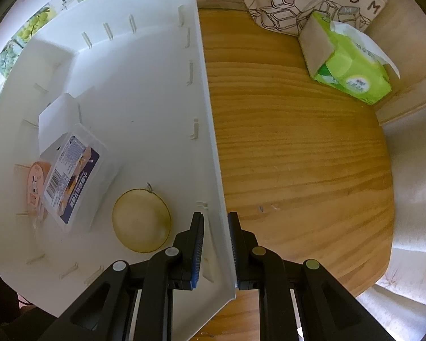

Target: Organize rigid objects

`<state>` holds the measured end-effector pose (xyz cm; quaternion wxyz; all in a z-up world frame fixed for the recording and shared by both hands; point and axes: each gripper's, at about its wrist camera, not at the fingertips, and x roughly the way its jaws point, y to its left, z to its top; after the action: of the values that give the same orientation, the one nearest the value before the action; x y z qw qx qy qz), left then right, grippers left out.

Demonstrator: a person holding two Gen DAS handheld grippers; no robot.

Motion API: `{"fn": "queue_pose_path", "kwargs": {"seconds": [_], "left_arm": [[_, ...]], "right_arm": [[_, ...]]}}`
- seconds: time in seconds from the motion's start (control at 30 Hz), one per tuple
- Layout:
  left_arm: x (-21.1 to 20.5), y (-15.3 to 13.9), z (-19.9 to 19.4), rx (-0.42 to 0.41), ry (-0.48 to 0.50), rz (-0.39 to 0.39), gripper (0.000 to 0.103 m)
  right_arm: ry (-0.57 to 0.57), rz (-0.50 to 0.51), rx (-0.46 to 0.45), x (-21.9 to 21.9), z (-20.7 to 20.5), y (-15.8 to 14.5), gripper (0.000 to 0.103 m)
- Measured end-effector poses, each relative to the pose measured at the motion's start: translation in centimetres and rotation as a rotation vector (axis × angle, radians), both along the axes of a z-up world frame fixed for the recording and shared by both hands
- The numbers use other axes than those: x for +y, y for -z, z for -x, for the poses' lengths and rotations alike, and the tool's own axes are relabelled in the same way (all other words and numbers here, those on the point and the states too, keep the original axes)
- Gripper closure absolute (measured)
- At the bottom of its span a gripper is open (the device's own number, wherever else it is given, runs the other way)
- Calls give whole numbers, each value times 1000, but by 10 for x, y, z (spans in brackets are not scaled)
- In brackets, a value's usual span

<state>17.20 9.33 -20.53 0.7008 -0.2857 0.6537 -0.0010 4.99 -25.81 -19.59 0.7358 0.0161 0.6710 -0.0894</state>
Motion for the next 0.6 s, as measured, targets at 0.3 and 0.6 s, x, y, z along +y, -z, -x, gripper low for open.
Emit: {"fn": "queue_pose_path", "kwargs": {"seconds": [0.3, 0.6], "left_arm": [[-4, 3, -4, 7, -31, 15, 27], [-2, 6, -1, 7, -88, 140, 55]], "right_arm": [[-36, -14, 23, 4, -7, -2, 86], [-79, -33, 19, 3, -11, -2, 86]]}}
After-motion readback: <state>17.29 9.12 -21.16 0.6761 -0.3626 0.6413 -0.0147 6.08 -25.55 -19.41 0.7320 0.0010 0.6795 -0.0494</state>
